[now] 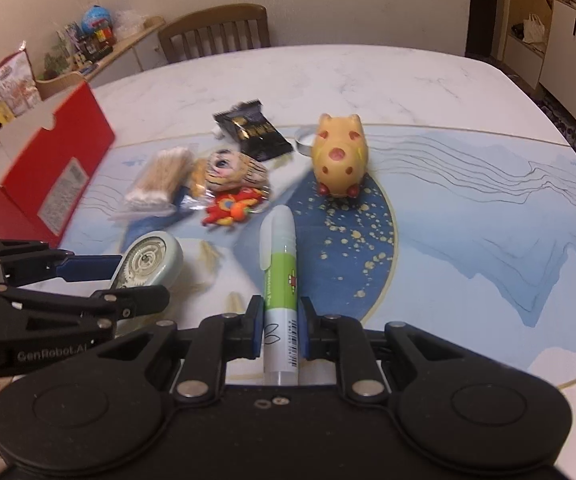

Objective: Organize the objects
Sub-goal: 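Carry the correction tape and glue stick into the box and lower them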

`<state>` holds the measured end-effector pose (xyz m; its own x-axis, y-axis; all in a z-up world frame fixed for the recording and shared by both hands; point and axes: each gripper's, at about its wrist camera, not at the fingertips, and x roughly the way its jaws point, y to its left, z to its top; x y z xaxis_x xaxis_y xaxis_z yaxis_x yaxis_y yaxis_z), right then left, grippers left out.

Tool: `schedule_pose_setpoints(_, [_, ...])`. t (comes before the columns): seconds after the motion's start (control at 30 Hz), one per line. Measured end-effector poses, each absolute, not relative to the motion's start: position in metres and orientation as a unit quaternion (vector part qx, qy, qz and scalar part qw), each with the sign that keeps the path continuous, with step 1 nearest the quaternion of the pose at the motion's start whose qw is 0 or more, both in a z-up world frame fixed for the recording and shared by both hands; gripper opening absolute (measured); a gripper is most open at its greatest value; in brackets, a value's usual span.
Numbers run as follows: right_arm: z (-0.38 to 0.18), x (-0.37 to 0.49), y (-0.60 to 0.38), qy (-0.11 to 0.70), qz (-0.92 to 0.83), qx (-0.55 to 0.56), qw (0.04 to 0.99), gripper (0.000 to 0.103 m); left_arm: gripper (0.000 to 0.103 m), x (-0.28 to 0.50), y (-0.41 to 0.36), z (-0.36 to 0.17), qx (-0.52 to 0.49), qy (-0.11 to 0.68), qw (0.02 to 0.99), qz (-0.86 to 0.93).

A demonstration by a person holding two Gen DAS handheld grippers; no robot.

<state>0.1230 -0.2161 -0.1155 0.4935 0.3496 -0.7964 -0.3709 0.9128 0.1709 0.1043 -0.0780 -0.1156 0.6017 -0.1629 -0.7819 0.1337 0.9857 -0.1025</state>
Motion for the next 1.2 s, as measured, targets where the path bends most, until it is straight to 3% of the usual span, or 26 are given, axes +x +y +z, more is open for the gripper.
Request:
schedule_pose_setpoints(0.73, [-0.014,0.113,-0.104,0.385,0.310,-0.002,0.869,0.017,0.048,0.061,0.060,-0.015,-0.052,0.364,0.930,-0.001])
schedule_pose_setpoints(1.2, [0.007,0.125,0.014,0.363,0.360,-0.034,0.859,0.017,0.048,0.054,0.163,0.000,-0.053,0.354,0.932,0.062])
